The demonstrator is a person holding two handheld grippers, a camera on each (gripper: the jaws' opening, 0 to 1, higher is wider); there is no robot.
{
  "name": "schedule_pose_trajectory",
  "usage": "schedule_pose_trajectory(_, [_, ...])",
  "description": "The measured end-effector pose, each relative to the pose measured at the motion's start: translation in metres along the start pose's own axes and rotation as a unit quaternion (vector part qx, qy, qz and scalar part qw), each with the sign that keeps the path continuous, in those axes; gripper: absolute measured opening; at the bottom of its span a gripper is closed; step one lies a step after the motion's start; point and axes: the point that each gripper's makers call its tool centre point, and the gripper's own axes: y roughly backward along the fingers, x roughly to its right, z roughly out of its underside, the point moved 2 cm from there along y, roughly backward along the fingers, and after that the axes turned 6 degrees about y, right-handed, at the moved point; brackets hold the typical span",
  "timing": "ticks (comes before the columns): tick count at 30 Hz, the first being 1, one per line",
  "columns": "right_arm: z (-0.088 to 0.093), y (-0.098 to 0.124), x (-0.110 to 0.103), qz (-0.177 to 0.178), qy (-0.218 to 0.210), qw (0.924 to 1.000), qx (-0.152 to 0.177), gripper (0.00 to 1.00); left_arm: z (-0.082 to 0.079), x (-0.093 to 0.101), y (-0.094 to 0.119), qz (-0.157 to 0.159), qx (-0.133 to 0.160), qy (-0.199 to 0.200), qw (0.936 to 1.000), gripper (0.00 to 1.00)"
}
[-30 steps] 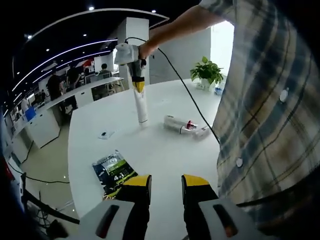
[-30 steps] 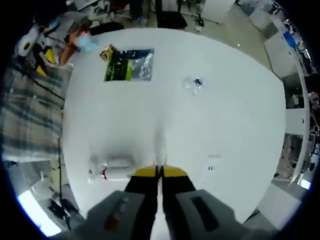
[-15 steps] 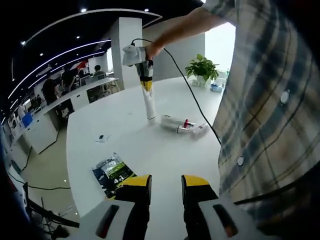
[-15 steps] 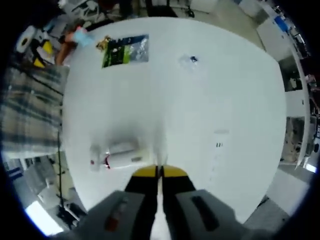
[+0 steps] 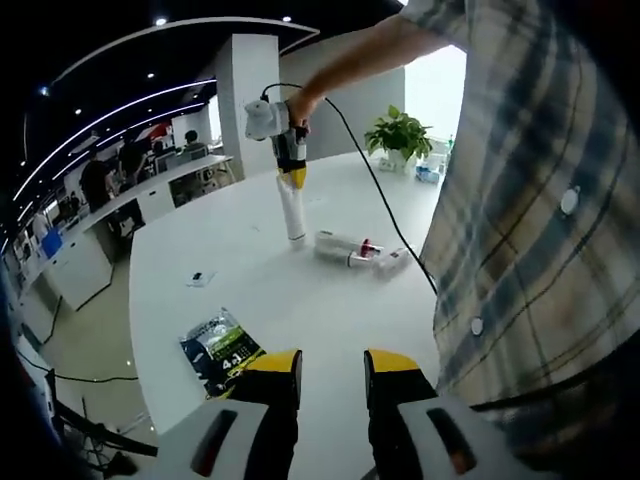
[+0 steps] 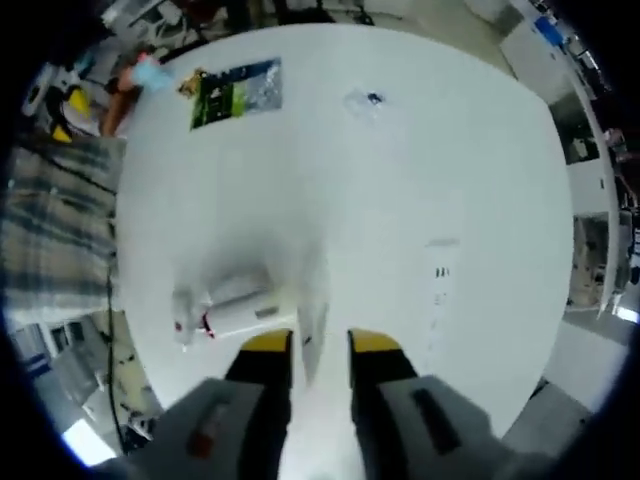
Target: Arrange the skincare products in the storage area until every visible bottle or jar stands upright without overlapping.
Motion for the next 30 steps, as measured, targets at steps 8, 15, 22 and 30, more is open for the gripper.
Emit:
schedule_pose_trajectory(8, [0.029,-0.005,-0.015,0.024,-0.063,0.9967,0.045,0.28,-0.006,0.003,-0.011,0.015,-0.005,0.008,0.9998,0.24])
schedule_pose_trajectory(15, [0.059,-0.021,-0.046,0.02,-0.142,0.9868,0.076,0.3,-0.017,0.002,-0.028,0.022,-0.024,0.011,0.9994,0.25])
schedule_pose_trajectory(22, [0.074,-0.06,-0.084,0.001,-0.248,0.9616,0.118,0.3,-0.024,0.007,-0.034,0.028,-0.039,-0.005,0.9989,0.25])
schedule_pose_trajectory(30, [0.062,-0.09,-0.112,0.008,-0.357,0.9174,0.175,0.3,-0.024,0.023,-0.036,0.038,-0.043,-0.012,0.9983,0.25])
